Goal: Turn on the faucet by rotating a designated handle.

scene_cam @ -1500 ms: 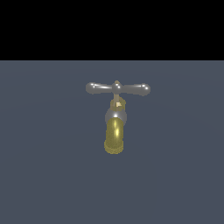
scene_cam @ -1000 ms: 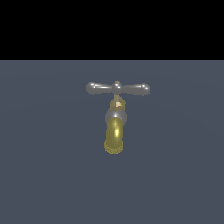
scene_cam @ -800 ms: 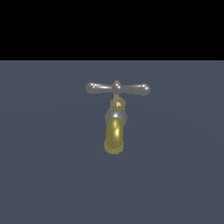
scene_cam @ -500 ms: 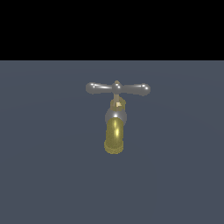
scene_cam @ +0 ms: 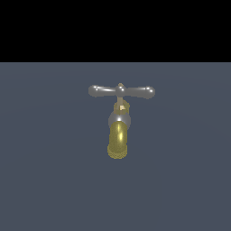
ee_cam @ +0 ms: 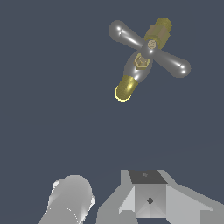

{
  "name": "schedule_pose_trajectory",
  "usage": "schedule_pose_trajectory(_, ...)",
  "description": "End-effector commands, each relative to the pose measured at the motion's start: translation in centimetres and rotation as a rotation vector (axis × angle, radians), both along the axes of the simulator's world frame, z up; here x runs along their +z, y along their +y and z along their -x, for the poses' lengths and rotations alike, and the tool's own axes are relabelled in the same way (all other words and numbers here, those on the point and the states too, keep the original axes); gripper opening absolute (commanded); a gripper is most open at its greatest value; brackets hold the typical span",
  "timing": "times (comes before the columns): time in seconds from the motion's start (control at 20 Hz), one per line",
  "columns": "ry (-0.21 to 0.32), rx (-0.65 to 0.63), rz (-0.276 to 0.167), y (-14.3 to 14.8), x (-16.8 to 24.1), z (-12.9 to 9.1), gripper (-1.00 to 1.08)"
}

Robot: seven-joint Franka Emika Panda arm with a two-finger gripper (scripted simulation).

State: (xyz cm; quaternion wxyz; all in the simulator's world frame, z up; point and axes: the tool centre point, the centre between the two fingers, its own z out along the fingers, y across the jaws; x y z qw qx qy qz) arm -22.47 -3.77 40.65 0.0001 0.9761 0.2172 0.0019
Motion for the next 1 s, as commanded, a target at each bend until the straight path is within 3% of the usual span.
schedule_pose_trajectory(0.0,0.000,0.059,0.001,-0.8,-1.2,-0.5,-1.00)
schedule_pose_trajectory(0.95,0.002,0.490,0.006,-5.3,-10.5,-6.0,-1.00)
